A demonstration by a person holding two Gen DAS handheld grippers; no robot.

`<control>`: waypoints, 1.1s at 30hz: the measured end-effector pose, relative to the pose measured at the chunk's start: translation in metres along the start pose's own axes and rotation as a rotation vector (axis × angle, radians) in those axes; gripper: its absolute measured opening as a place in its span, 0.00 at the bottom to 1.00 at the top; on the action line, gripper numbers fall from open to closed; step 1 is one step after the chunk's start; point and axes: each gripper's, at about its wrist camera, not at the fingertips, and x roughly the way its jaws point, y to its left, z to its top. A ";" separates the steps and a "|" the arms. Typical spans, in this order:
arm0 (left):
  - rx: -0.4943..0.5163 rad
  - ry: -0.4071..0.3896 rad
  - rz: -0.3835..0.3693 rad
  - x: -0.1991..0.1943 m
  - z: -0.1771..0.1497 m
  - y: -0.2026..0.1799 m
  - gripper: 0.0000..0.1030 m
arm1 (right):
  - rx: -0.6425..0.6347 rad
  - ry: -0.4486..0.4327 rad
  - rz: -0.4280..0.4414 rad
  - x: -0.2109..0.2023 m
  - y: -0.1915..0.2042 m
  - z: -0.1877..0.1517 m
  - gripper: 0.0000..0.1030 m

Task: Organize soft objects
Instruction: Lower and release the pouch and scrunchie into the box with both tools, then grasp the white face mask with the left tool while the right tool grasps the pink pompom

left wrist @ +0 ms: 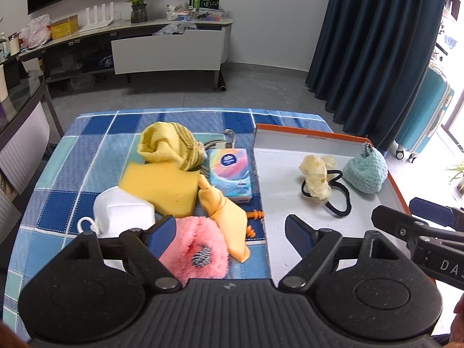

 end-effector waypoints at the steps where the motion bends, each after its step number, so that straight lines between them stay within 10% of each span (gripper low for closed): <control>1: -0.004 0.000 0.002 -0.001 0.000 0.002 0.82 | -0.004 0.001 0.002 0.000 0.003 0.000 0.78; 33: -0.117 -0.011 0.078 -0.023 -0.019 0.086 0.82 | -0.096 0.049 0.098 0.015 0.079 -0.007 0.78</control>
